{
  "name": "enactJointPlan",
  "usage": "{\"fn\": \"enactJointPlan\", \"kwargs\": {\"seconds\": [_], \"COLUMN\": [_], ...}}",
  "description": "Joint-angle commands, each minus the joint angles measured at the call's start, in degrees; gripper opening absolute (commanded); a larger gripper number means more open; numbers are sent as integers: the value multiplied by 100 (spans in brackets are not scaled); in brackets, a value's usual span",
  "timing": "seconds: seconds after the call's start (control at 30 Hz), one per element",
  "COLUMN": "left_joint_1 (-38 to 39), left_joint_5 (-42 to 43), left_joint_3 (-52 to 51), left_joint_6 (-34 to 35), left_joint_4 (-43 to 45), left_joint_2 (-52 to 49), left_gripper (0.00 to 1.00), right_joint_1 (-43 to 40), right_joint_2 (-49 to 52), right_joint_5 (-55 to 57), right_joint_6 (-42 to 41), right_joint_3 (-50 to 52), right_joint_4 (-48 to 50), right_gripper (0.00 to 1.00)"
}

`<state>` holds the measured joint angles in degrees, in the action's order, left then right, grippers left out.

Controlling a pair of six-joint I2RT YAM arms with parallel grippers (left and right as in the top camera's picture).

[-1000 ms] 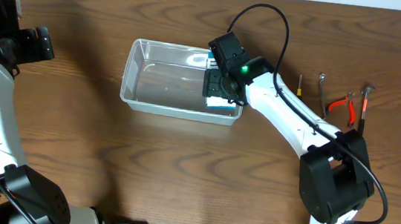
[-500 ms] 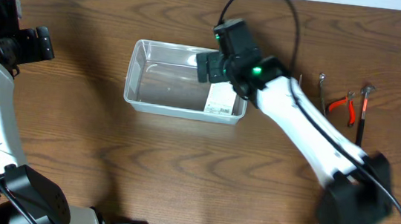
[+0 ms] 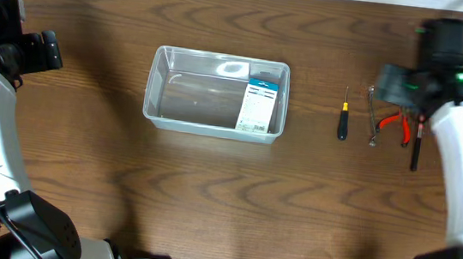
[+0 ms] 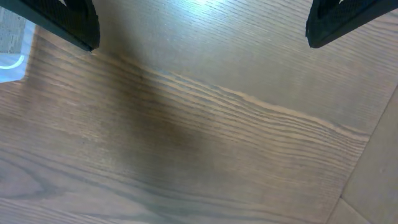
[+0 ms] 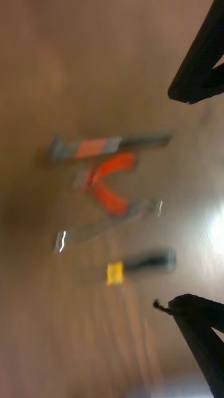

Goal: Pack container
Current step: 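Open the right gripper and move it back to the tools, then grasp the red-handled hammer by its handle with the right gripper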

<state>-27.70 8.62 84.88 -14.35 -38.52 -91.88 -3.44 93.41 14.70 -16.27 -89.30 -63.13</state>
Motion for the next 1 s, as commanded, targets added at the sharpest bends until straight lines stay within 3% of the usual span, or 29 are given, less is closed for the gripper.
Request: {"fn": "enactJointPlan", "kwargs": {"seconds": [0.0, 0.33, 0.67, 0.77, 0.97], "left_joint_1": [-20, -20, -20, -20, -20], "left_joint_5": [-9, -9, -9, -9, -9], "left_joint_3": [37, 37, 37, 37, 37], "left_joint_6": [33, 33, 33, 33, 33], "left_joint_4": [2, 2, 2, 2, 2], "left_joint_2": [-39, -39, -39, -39, -39], "left_gripper": [98, 98, 98, 98, 98], "right_joint_1": [-575, -1532, -1849, -1840, -1829], "right_joint_2": [297, 1705, 2583, 2653, 2774], "right_joint_5": [-310, -385, -918, -918, -986], "right_joint_6": [9, 883, 1425, 1471, 1469], "right_joint_3": [17, 17, 17, 17, 17], "right_joint_4": [-140, 297, 944, 1158, 1478], "right_gripper": [99, 99, 99, 94, 72]}}
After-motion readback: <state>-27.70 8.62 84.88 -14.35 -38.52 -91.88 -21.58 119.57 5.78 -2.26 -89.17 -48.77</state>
